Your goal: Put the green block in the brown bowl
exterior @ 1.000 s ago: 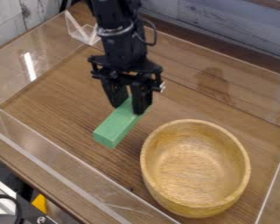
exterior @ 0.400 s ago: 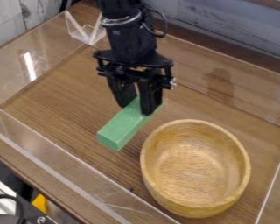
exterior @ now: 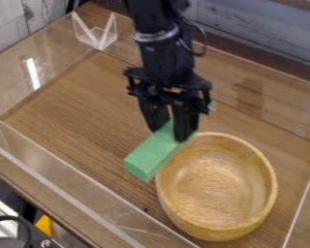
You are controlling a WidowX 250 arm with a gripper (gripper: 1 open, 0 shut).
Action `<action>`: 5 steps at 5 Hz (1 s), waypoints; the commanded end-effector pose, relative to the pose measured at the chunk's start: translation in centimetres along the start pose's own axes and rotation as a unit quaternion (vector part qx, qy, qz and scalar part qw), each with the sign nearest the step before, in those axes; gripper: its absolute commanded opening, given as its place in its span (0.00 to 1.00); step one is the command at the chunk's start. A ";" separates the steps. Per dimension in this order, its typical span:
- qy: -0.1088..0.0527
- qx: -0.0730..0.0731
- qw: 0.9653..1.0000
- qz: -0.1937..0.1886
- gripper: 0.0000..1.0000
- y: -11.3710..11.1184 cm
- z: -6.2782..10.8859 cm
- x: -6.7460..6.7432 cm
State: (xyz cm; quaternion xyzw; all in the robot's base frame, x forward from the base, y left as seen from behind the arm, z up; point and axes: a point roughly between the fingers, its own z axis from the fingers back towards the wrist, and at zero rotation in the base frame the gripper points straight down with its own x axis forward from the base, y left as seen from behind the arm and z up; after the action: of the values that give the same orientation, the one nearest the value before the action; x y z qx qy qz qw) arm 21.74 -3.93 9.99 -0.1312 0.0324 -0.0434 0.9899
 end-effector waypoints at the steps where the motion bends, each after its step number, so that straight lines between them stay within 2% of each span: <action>1: -0.011 -0.002 1.000 0.002 0.00 -2.6 -0.3 -0.3; 2: -0.007 -0.004 1.000 0.006 0.00 -5.6 -1.9 -0.4; 3: -0.011 -0.003 1.000 0.010 0.00 -4.6 -1.5 0.3; 5: -0.005 0.003 1.000 -0.003 0.00 -2.8 -2.1 0.9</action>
State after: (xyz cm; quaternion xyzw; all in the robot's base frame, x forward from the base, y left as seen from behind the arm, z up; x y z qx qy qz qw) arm 21.24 -7.25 7.73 -0.1280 0.0511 -0.0412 0.9896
